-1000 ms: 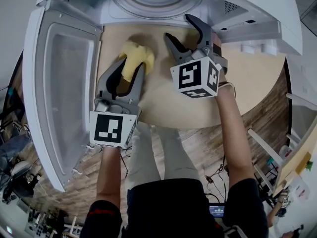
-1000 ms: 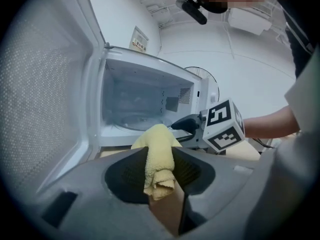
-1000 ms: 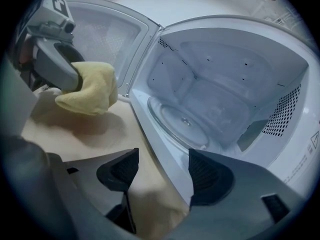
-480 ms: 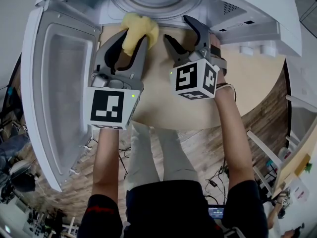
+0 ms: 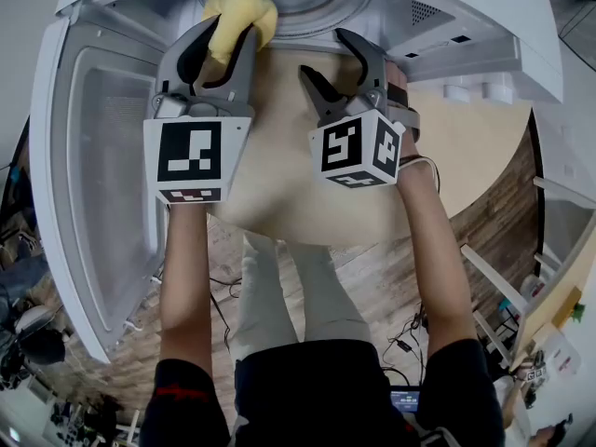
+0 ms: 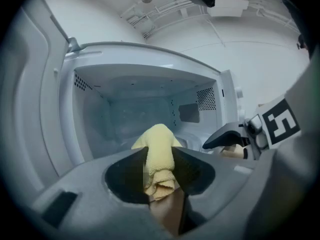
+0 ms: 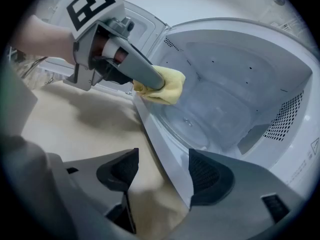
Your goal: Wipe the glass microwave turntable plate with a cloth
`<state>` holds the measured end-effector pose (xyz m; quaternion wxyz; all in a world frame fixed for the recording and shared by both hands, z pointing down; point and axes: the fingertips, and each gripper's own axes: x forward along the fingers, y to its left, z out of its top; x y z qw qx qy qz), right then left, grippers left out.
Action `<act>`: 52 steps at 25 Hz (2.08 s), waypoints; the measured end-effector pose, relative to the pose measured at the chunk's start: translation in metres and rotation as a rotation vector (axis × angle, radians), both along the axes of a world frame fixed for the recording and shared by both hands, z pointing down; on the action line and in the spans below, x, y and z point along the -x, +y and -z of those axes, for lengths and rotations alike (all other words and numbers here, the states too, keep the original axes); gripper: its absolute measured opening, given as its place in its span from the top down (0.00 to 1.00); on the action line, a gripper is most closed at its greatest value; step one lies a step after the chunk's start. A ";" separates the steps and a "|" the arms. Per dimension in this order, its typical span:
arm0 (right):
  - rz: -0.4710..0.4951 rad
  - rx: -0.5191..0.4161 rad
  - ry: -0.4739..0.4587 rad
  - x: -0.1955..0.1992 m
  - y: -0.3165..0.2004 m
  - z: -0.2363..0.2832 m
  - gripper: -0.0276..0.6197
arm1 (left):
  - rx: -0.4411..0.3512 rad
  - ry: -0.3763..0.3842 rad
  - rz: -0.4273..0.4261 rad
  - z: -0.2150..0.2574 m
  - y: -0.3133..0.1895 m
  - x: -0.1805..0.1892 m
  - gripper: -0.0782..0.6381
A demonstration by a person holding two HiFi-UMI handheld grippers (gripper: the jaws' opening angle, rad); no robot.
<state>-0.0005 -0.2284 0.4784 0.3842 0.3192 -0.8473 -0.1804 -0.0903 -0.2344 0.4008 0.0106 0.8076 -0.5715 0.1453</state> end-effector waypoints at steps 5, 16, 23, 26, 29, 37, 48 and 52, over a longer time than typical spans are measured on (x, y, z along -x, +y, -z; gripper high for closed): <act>0.000 0.000 -0.002 0.001 0.000 0.000 0.53 | -0.022 -0.062 0.027 0.005 -0.015 0.011 0.72; -0.002 -0.001 0.000 0.000 0.000 0.000 0.53 | -0.017 -0.154 0.052 0.000 -0.038 0.008 0.72; -0.002 -0.004 0.001 0.001 0.000 0.001 0.53 | 0.003 -0.223 0.014 -0.016 -0.039 0.006 0.72; -0.003 -0.004 0.001 0.000 0.000 0.001 0.53 | 0.009 -0.227 -0.005 -0.019 -0.039 0.003 0.72; -0.003 -0.003 0.001 0.000 0.000 0.001 0.53 | 0.013 -0.228 -0.012 -0.020 -0.040 0.002 0.72; -0.003 -0.004 0.001 0.000 -0.001 0.000 0.53 | 0.010 -0.247 -0.066 -0.023 -0.040 -0.006 0.72; -0.004 -0.005 0.001 0.000 -0.001 0.001 0.53 | -0.011 -0.274 -0.120 -0.025 -0.042 -0.035 0.72; -0.004 -0.002 0.000 0.000 0.000 0.000 0.53 | -0.004 -0.274 -0.137 -0.025 -0.043 -0.043 0.72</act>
